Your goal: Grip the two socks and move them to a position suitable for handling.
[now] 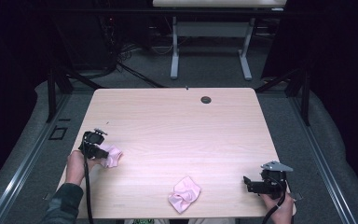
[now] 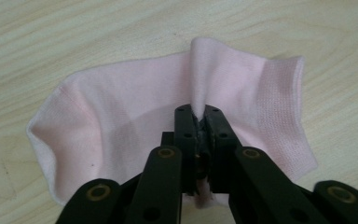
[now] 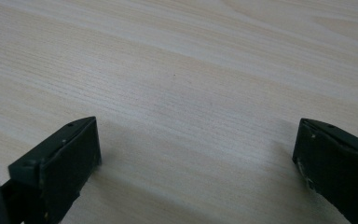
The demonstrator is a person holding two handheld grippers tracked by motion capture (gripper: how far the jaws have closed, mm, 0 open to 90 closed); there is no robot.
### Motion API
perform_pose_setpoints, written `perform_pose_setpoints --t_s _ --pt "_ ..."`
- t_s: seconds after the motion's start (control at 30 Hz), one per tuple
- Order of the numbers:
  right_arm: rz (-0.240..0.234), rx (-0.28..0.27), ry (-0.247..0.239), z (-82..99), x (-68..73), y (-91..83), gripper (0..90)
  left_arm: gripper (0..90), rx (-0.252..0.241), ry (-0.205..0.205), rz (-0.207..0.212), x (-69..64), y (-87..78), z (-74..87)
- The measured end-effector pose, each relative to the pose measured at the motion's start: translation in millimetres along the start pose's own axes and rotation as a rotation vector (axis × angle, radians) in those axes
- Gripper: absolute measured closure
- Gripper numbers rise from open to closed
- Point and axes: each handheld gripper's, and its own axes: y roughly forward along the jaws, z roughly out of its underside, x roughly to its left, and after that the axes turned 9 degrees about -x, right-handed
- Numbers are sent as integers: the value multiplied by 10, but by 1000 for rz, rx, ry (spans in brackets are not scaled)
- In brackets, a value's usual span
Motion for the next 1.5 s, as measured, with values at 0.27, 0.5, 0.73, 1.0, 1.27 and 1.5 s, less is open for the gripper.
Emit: perform_pose_setpoints --t_s 0.27,0.5,0.73,1.0,1.27,1.5 --pt "0 0 0 0 0 0 0 864 -76 3 52 -109 -209 -44" --pt "0 0 1 0 -1 0 0 862 -195 102 83 -475 -617 -272" --pt "1 0 1 0 -1 0 0 861 -256 194 143 -894 -797 -523" --pt "1 0 1 0 -1 0 1 861 -293 249 228 -1310 -800 -805" --pt "1 -1 0 0 0 0 1 860 -248 294 333 -1752 -509 -997" --pt "3 -4 2 2 4 1 1 854 -175 291 421 -2074 -96 -1059"
